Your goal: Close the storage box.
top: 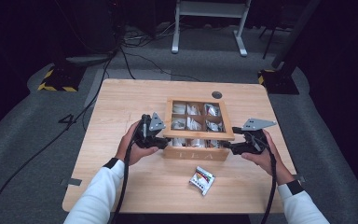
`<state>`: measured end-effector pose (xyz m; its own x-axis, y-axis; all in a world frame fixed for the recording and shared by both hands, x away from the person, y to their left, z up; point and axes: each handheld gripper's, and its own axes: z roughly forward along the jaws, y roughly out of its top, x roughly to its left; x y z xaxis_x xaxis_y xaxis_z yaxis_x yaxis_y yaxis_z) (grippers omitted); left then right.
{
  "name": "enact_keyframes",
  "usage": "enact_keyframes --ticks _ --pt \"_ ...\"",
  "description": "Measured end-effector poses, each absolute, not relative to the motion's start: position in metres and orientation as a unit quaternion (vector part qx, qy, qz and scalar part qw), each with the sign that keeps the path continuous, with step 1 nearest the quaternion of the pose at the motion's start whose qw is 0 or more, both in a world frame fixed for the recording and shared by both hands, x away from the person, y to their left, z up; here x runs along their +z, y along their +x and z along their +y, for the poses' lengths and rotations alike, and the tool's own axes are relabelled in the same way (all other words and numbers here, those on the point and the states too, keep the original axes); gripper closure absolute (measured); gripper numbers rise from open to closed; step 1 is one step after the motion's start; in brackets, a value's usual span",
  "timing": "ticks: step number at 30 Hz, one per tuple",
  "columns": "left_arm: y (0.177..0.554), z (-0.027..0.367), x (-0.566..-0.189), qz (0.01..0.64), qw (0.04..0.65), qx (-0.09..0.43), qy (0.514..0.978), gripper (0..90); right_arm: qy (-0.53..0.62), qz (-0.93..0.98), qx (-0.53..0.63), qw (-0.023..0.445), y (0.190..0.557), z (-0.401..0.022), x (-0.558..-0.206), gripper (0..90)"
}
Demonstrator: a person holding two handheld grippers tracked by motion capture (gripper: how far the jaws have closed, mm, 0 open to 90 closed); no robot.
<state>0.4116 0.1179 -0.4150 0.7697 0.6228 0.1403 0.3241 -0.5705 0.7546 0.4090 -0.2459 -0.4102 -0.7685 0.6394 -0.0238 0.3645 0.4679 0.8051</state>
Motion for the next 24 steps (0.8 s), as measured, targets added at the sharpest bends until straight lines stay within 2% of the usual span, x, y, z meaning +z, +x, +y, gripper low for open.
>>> enact_keyframes --ticks 3,5,24 --pt "0.412 0.118 -0.416 0.272 0.373 0.188 0.867 33.0 0.298 0.842 0.42 0.16 0.408 -0.247 -0.412 26.9" --pt "0.411 0.117 -0.416 0.264 0.375 0.18 0.87 26.8 0.298 0.842 0.42 0.159 0.407 -0.246 -0.413 26.5" --pt "0.406 0.118 -0.428 0.252 0.364 0.148 0.884 24.0 0.302 0.85 0.408 0.141 0.403 -0.245 -0.432 25.3"
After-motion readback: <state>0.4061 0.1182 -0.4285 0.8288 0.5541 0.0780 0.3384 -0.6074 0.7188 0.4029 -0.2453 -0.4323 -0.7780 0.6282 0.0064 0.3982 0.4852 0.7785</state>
